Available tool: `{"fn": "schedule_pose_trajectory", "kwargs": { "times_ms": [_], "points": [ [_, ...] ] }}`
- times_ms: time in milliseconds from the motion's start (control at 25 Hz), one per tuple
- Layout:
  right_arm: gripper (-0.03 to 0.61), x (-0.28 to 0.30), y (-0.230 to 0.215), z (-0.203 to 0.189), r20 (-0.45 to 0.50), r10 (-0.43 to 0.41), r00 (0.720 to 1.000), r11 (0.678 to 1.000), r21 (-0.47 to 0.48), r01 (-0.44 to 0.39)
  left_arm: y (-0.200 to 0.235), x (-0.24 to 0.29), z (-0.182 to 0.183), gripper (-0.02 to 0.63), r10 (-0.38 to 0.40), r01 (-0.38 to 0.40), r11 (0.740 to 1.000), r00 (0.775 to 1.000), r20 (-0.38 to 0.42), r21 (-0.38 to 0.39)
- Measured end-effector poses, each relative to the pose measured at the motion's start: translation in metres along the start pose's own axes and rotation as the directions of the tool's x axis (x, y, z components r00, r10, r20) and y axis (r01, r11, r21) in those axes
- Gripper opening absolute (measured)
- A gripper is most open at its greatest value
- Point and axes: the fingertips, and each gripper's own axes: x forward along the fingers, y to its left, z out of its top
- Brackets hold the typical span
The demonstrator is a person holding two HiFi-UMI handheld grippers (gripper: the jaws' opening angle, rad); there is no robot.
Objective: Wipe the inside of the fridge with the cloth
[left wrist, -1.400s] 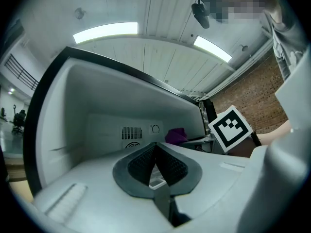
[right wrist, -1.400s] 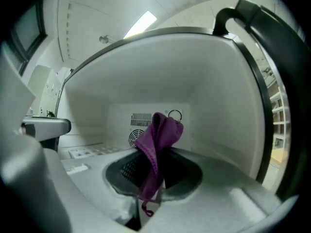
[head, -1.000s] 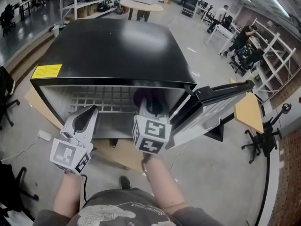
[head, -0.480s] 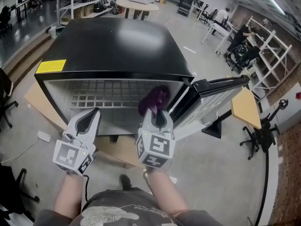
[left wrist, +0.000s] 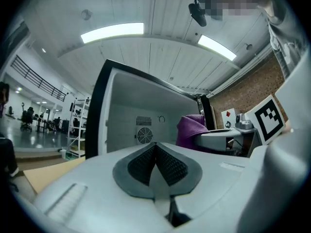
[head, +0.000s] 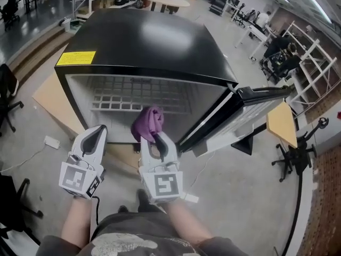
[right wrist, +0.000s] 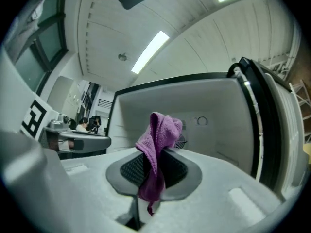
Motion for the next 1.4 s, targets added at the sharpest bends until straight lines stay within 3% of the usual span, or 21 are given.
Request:
{"fn": "schedule_pose_trajectory", "kwargs": {
  "times_ms": [80,240,440,640,880,1160,1320,1400],
  "points": [
    [0.041,-0.002,0.025,-0.020,-0.026,0.079,0.997,0.996,-0.036,-0.080,0.009,-0.011,-0.015,0.018,0.027,-0.027,1.000,0.999,-0.022,-0.015],
    [0.041,0.000,0.061,-0.079,-0.185,0.174,0.967,0.981,-0.052,-0.186,0.032,-0.028,-0.037,0.018,0.090,-0.092,0.995,0.995,-0.041,-0.041],
    [0.041,0.043,0.082,-0.137,-0.273,0.214,0.938,0.974,-0.014,-0.226,0.055,-0.036,-0.048,0.018,0.135,-0.137,0.990,0.989,-0.052,-0.029],
    [0.041,0.103,0.079,-0.170,-0.301,0.226,0.927,0.964,-0.069,-0.257,0.058,-0.032,-0.067,0.018,0.155,-0.157,0.987,0.986,-0.056,-0.030],
    [0.041,0.150,0.111,-0.184,-0.290,0.311,0.905,0.934,-0.083,-0.348,0.081,-0.040,-0.081,0.018,0.176,-0.180,0.983,0.981,-0.079,-0.045],
    [0.041,0.119,0.132,-0.171,-0.263,0.368,0.892,0.918,-0.051,-0.393,0.082,-0.039,-0.084,0.018,0.165,-0.171,0.984,0.981,-0.101,-0.052],
    [0.041,0.084,0.146,-0.164,-0.253,0.468,0.847,0.870,-0.036,-0.492,0.074,-0.041,-0.096,0.018,0.158,-0.168,0.982,0.980,-0.122,-0.080],
    [0.041,0.078,0.141,-0.169,-0.267,0.483,0.834,0.863,-0.020,-0.506,0.071,-0.040,-0.099,0.018,0.159,-0.172,0.981,0.978,-0.134,-0.092]
  ]
}}
